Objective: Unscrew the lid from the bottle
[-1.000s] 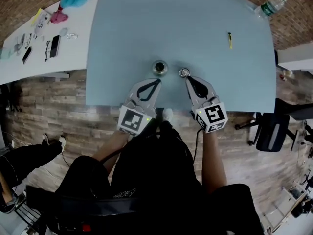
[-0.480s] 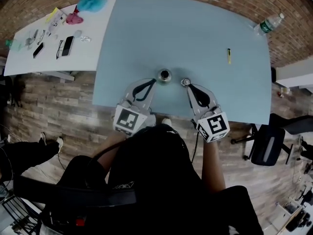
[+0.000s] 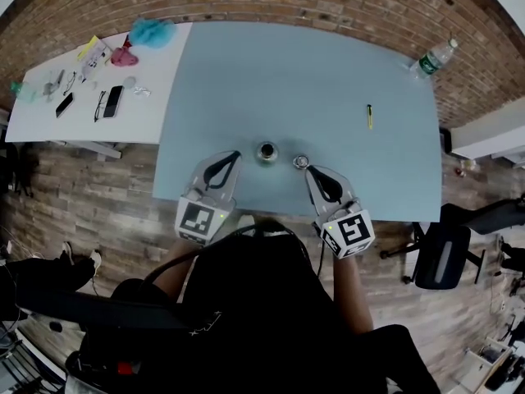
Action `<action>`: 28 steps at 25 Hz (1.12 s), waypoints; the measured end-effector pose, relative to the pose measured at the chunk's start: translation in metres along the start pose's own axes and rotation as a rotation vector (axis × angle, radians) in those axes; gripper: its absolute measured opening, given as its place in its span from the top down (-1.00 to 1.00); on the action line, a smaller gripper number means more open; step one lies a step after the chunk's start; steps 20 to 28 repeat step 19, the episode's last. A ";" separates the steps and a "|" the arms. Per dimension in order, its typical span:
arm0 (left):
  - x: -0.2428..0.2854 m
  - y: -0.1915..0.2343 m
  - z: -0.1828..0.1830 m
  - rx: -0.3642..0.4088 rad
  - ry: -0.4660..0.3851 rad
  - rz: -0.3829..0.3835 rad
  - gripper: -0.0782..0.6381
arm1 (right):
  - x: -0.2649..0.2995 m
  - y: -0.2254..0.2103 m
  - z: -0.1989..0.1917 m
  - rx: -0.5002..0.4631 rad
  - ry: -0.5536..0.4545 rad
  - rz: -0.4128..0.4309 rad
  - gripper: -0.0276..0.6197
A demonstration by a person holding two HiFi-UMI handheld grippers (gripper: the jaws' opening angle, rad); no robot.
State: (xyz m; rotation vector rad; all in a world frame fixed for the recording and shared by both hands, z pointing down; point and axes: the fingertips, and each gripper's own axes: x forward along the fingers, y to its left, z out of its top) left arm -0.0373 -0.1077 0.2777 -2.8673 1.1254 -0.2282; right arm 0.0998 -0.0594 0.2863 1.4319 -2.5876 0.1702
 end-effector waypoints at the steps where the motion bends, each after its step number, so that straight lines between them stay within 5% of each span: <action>1: 0.000 0.001 0.001 0.000 -0.002 0.003 0.78 | -0.001 -0.001 -0.001 0.000 0.005 -0.001 0.91; 28: 0.010 0.001 0.005 0.005 0.000 0.001 0.78 | -0.001 -0.011 0.005 -0.026 0.000 -0.007 0.91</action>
